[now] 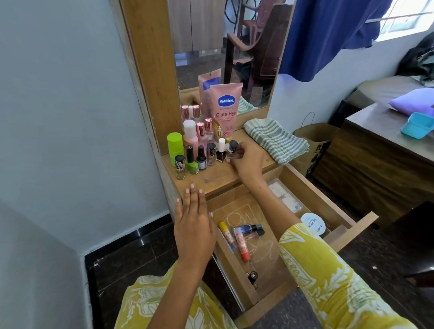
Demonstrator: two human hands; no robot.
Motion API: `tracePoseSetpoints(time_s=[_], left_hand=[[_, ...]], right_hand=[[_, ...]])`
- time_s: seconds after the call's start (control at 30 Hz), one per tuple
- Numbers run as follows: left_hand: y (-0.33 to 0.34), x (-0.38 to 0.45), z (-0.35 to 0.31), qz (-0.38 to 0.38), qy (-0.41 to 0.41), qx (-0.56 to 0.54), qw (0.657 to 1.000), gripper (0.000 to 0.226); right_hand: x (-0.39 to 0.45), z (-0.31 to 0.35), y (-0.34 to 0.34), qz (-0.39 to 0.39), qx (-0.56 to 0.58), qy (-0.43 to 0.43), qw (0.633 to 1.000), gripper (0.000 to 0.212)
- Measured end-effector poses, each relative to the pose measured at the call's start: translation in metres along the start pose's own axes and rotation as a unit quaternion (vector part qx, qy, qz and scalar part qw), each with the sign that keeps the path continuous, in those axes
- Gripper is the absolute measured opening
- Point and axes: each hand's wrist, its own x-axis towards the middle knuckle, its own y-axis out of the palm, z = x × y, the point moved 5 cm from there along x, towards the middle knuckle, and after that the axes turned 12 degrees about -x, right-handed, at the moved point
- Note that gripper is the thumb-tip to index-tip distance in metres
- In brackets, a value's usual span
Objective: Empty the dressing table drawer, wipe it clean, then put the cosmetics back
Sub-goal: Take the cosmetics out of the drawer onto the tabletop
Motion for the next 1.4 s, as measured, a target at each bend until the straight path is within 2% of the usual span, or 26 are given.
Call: tracePoseSetpoints(time_s=[0.17, 0.3, 0.37, 0.43, 0.5, 0.6, 0.7, 0.8, 0.87, 1.03, 1.2, 1.3, 1.4], left_hand=[[0.001, 0.0, 0.001, 0.005, 0.0, 0.001, 1.0, 0.054], [0.001, 0.0, 0.001, 0.004, 0.002, -0.005, 1.0, 0.052], [0.002, -0.001, 0.002, 0.003, 0.002, -0.007, 1.0, 0.05], [0.002, -0.002, 0.002, 0.006, 0.004, -0.013, 1.0, 0.051], [0.003, -0.002, 0.002, 0.011, 0.005, -0.017, 1.0, 0.054], [0.003, -0.002, 0.002, 0.017, 0.003, -0.012, 1.0, 0.053], [0.003, -0.001, 0.003, 0.018, 0.002, 0.001, 1.0, 0.053], [0.001, -0.001, 0.002, 0.028, 0.007, 0.012, 1.0, 0.057], [-0.001, 0.0, 0.002, 0.038, 0.004, 0.013, 0.999, 0.055], [-0.011, 0.003, 0.001, 0.07, 0.017, -0.011, 0.997, 0.053], [-0.022, -0.001, -0.014, 0.056, 0.095, -0.082, 0.99, 0.052], [-0.024, -0.002, -0.019, 0.053, 0.117, -0.086, 0.988, 0.053], [-0.027, -0.001, -0.012, 0.042, 0.08, -0.058, 0.994, 0.051]], right_hand=[[0.001, -0.008, 0.004, -0.015, 0.02, -0.008, 1.0, 0.015], [-0.012, -0.013, -0.006, 0.02, 0.027, -0.022, 0.999, 0.03], [-0.028, -0.015, -0.02, 0.023, 0.001, -0.045, 0.999, 0.031], [-0.051, -0.016, -0.036, 0.037, -0.037, -0.086, 0.995, 0.023], [-0.074, -0.022, -0.042, 0.114, -0.096, -0.115, 0.982, 0.013], [-0.106, -0.045, -0.03, 0.28, -0.22, -0.095, 0.929, 0.008], [-0.128, -0.058, -0.014, 0.334, -0.313, -0.092, 0.885, 0.019], [-0.142, -0.058, 0.007, 0.33, -0.368, -0.093, 0.864, 0.021], [-0.144, -0.056, 0.014, 0.319, -0.369, -0.078, 0.869, 0.013], [-0.134, -0.044, -0.004, 0.255, -0.344, -0.05, 0.902, 0.014], [-0.118, -0.023, -0.036, 0.234, -0.206, -0.051, 0.949, 0.011], [-0.114, -0.015, -0.041, 0.232, -0.22, -0.055, 0.946, 0.013], [-0.116, -0.024, -0.036, 0.264, -0.282, -0.062, 0.92, 0.013]])
